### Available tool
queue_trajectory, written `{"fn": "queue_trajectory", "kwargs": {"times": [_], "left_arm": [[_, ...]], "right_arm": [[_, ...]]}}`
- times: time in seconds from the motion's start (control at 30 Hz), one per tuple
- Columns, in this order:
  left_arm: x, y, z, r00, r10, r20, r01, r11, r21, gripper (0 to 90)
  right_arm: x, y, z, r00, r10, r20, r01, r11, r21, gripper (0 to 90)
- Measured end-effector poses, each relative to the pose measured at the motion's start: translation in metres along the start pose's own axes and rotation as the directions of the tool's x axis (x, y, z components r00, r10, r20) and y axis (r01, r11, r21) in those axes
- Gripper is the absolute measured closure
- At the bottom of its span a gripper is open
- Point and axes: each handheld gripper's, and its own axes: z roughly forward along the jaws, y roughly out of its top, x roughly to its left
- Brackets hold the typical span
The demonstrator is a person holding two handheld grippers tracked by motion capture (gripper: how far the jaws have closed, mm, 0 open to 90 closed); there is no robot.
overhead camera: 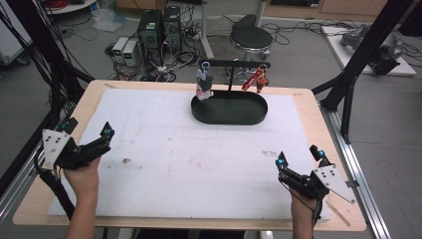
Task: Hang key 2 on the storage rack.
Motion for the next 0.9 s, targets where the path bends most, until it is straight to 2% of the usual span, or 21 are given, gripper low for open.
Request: {"fn": "queue_trajectory", "kwargs": {"times": [0.27,0.5,0.67,0.73,0.9], "left_arm": [[0.013,-0.008,-0.023,0.9997,0.022,-0.013,-0.022,0.9997,-0.002,1.7],[0.02,-0.019,-0.038,0.998,0.059,-0.023,-0.058,0.9973,0.046,1.7],[0.029,-0.02,-0.051,0.998,0.048,-0.042,-0.047,0.9983,0.034,1.7],[0.033,-0.02,-0.054,0.9982,0.04,-0.046,-0.038,0.9986,0.036,1.7],[0.036,-0.023,-0.054,0.9986,0.023,-0.048,-0.021,0.9993,0.031,1.7]], "right_arm": [[-0.001,-0.001,-0.001,1.0,-0.005,0.005,0.005,1.0,0.001,1.8],[0.0,-0.002,-0.001,0.9999,-0.013,0.003,0.013,1.0,0.004,1.8],[0.001,-0.002,0.0,0.9999,-0.013,0.004,0.013,1.0,0.012,1.8],[0.001,-0.003,-0.001,0.9997,-0.023,0.004,0.023,1.0,0.008,1.8],[0.001,-0.005,-0.001,0.9999,-0.011,-0.007,0.011,1.0,-0.002,1.8]]}}
